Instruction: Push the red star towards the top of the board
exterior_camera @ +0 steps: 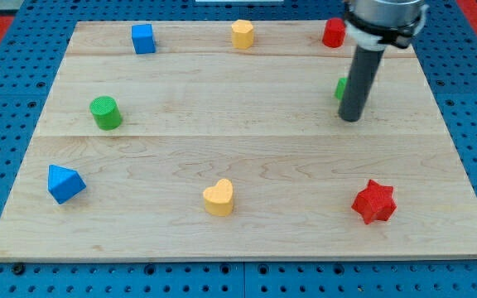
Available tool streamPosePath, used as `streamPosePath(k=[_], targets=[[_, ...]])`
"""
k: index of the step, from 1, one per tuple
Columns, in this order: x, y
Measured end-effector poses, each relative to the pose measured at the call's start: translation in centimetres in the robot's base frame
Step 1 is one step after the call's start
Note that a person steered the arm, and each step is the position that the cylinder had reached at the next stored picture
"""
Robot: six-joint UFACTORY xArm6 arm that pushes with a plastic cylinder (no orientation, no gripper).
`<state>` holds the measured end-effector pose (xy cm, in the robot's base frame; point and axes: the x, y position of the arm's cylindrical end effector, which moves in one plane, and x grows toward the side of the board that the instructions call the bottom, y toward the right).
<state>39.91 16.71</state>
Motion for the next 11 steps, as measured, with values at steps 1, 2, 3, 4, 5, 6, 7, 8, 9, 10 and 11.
streamPosePath(k=[1, 2, 3, 4, 5, 6, 7, 8, 9, 10, 11], targets=[[-3.2, 0.2], [-6.0, 0.2], [-5.7, 2.1], [1.5, 9.7], [11.2, 12.2], [17.8, 8.1], [17.9, -0.9], [18.8, -2.8], [15.6, -4.1], [11.3, -3.8], [11.1, -3.4]])
